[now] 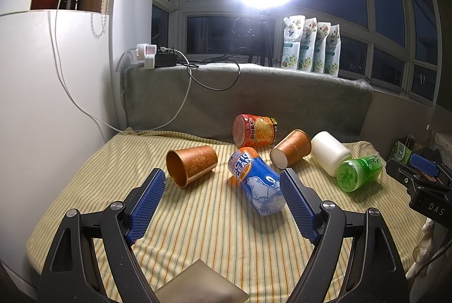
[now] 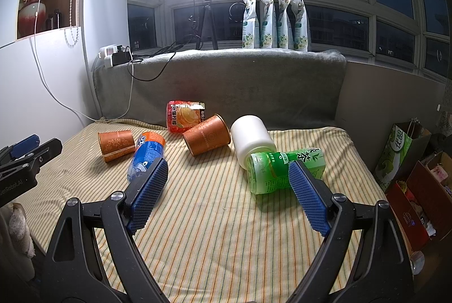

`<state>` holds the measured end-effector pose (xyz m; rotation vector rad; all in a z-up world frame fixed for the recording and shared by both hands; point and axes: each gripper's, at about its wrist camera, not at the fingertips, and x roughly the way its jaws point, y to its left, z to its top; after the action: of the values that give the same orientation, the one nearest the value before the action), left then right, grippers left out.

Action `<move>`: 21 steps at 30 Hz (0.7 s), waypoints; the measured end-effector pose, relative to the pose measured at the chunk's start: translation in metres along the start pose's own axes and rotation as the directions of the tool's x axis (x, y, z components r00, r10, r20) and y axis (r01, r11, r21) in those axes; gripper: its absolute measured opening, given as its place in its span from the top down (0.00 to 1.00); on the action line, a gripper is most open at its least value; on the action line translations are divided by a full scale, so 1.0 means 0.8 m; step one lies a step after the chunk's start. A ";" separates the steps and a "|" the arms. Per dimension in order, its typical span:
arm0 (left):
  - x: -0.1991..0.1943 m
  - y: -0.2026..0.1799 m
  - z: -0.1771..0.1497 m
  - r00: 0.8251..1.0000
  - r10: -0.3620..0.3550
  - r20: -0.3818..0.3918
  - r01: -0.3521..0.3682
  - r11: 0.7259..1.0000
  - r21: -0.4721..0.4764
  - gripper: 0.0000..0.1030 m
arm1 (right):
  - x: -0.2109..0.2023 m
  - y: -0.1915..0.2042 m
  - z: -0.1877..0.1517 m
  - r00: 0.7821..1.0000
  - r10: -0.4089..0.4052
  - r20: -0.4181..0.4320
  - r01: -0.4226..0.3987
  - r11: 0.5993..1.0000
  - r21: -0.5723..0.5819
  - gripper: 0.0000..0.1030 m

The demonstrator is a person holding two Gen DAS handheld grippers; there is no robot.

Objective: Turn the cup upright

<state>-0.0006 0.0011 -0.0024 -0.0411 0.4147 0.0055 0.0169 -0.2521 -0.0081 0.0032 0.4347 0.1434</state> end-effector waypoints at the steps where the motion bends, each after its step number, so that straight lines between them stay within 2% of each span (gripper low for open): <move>1: 0.000 0.000 0.000 1.000 0.000 -0.001 0.000 1.000 -0.001 0.19 | 0.000 0.000 0.000 1.000 0.000 0.000 0.000 1.000 0.000 0.13; 16: 0.001 0.000 -0.001 1.000 -0.002 0.000 0.002 1.000 0.002 0.19 | 0.001 0.000 -0.001 1.000 0.001 -0.001 -0.001 1.000 0.002 0.13; 19: 0.001 0.000 -0.002 1.000 -0.003 -0.001 0.003 1.000 0.002 0.19 | 0.001 0.000 -0.001 1.000 -0.001 0.005 0.001 1.000 0.002 0.04; 21: 0.001 0.001 -0.002 1.000 -0.003 -0.001 0.003 1.000 0.002 0.19 | 0.000 0.000 0.000 1.000 -0.003 0.012 0.003 1.000 -0.001 0.03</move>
<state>-0.0004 0.0016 -0.0042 -0.0394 0.4154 0.0022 0.0173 -0.2524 -0.0079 0.0026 0.4230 0.1401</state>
